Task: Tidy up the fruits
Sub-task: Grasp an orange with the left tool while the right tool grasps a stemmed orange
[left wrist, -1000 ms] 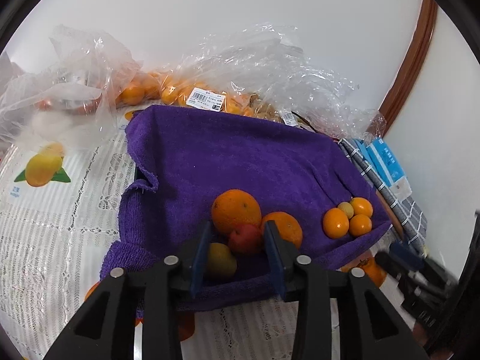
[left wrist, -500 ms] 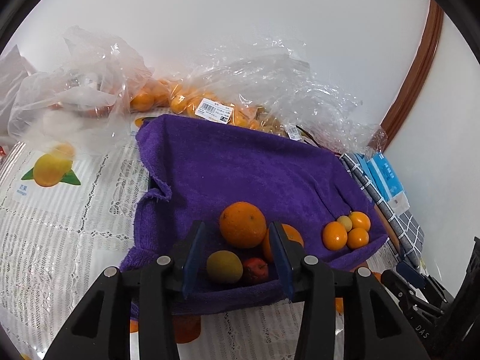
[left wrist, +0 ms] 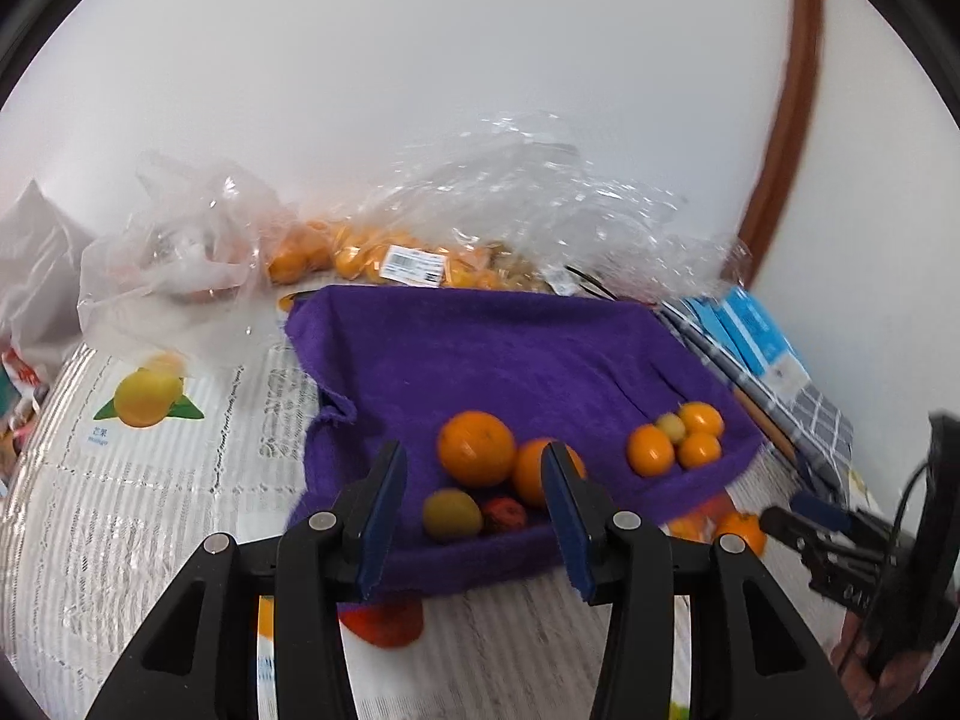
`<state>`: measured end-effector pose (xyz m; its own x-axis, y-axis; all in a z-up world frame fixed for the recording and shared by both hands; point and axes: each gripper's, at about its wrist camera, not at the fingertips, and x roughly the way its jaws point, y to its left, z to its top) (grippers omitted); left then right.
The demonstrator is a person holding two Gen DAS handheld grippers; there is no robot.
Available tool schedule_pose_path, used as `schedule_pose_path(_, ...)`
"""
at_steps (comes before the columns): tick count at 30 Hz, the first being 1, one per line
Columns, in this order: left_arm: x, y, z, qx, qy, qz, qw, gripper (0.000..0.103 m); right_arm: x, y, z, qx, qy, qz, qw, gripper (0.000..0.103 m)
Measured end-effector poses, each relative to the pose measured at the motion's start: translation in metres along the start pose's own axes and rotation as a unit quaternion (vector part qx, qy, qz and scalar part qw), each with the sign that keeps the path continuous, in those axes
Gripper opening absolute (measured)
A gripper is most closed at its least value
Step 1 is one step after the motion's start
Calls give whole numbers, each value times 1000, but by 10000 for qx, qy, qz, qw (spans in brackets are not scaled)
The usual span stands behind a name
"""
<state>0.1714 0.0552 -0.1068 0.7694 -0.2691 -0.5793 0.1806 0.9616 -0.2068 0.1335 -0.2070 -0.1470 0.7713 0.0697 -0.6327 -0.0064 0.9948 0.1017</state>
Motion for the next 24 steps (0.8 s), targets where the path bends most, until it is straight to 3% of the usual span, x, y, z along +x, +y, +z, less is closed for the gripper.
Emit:
schedule_pose_path(2, -2, -7, -7, 98, 116, -33, 9999, 44, -3, 2, -2, -18, -50, 30, 10000, 62)
schedule_pose_path(7, 1, -15, -21, 165, 364, -6, 9992, 44, 0, 11, -4, 11, 20, 623, 9981, 62)
schedule_pose_path(13, 6, -21, -25, -24, 616, -190, 9979, 44, 18, 18, -19, -242, 546, 477, 9971, 51)
schedule_pose_path(15, 10, -25, -26, -44, 668, -228, 9975, 44, 17, 15, -23, -211, 678, 584, 9958, 43)
schedule_pose_path(24, 37, -66, -36, 166, 990, -522, 9936, 44, -10, -11, -35, -162, 443, 241, 9986, 42)
